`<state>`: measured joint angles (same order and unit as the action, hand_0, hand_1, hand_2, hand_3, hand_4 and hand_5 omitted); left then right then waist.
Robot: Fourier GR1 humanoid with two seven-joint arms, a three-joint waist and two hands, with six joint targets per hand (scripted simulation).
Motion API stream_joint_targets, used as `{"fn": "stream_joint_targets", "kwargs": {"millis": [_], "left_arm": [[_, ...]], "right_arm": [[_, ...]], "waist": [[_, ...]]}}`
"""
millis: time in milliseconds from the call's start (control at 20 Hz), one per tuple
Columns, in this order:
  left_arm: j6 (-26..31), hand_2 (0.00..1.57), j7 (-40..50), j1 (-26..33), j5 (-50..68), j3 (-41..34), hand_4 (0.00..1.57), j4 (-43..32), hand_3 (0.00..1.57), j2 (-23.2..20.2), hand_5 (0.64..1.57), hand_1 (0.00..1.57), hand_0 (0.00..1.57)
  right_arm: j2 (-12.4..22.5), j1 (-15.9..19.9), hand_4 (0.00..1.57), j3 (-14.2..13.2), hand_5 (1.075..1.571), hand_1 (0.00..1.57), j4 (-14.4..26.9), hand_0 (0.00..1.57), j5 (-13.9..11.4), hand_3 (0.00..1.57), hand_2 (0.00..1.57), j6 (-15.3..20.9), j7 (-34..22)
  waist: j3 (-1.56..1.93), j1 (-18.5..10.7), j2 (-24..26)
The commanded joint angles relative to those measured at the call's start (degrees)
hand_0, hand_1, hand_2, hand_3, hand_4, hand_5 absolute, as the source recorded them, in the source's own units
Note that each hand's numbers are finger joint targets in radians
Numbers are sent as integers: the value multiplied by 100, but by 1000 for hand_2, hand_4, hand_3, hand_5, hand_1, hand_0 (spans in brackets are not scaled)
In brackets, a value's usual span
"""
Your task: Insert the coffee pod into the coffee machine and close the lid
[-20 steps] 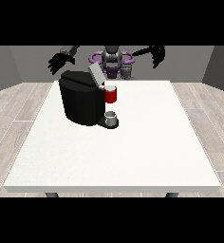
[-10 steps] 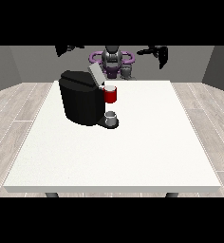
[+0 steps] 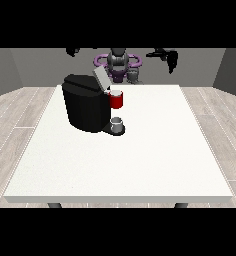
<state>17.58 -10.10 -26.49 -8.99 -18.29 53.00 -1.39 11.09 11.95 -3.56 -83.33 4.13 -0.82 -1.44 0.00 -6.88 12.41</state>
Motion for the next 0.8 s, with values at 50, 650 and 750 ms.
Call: {"fn": "stream_joint_targets", "kwargs": {"millis": [50, 650, 750], "left_arm": [[156, 0, 94, 389, 316, 75, 0, 717, 0, -146, 1571, 0, 0], [-223, 0, 570, 1017, 590, 579, 0, 2026, 0, 43, 1571, 0, 0], [-192, 0, 424, 1017, 734, 410, 0, 1942, 0, -147, 1571, 0, 0]], "right_arm": [[-176, 236, 215, 201, 1571, 0, 34, 0, -265, 0, 0, 50, 266], [-52, 1231, 0, -199, 1571, 0, 922, 0, 1, 0, 0, -282, 13], [-470, 921, 0, 72, 1571, 0, 906, 0, -153, 0, 0, -123, 502]], "waist": [[1, -54, -384], [1, -156, -1041], [0, 63, -1205]]}}
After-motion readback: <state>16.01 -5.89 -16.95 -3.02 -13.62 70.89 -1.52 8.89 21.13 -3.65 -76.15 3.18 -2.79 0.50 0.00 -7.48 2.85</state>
